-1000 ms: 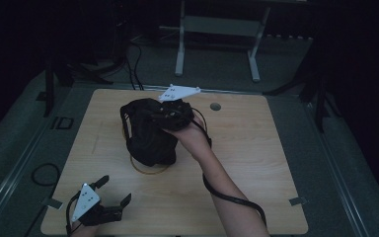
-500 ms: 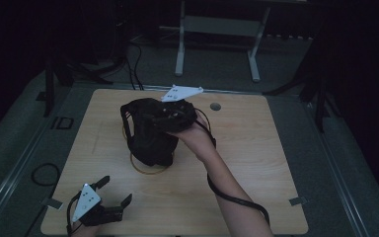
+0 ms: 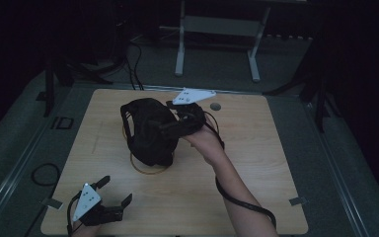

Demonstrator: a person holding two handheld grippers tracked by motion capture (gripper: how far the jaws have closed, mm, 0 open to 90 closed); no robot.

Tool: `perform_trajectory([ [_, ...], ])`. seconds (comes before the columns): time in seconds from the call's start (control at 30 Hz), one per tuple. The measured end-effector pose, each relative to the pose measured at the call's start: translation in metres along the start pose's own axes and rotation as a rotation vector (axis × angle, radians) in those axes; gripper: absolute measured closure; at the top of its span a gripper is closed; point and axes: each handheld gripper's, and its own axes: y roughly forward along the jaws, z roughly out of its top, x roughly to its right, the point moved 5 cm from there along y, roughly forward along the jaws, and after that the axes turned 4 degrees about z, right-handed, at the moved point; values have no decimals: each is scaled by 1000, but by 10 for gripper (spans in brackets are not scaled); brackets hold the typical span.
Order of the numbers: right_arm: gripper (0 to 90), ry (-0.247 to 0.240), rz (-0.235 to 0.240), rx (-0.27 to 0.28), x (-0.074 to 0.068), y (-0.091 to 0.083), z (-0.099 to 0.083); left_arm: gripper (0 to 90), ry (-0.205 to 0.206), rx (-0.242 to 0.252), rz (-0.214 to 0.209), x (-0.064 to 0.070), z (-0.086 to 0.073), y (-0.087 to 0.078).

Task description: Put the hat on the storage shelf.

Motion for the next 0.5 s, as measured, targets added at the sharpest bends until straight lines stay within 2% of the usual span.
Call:
perform_trajectory([
  [0.17, 139, -39, -4, 4, 1, -11, -11, 36, 5, -8, -2, 0, -1, 0],
  [0.5, 138, -35, -29, -14, 8, -29, -36, 36, 6, -16, -10, 1, -1, 1],
])
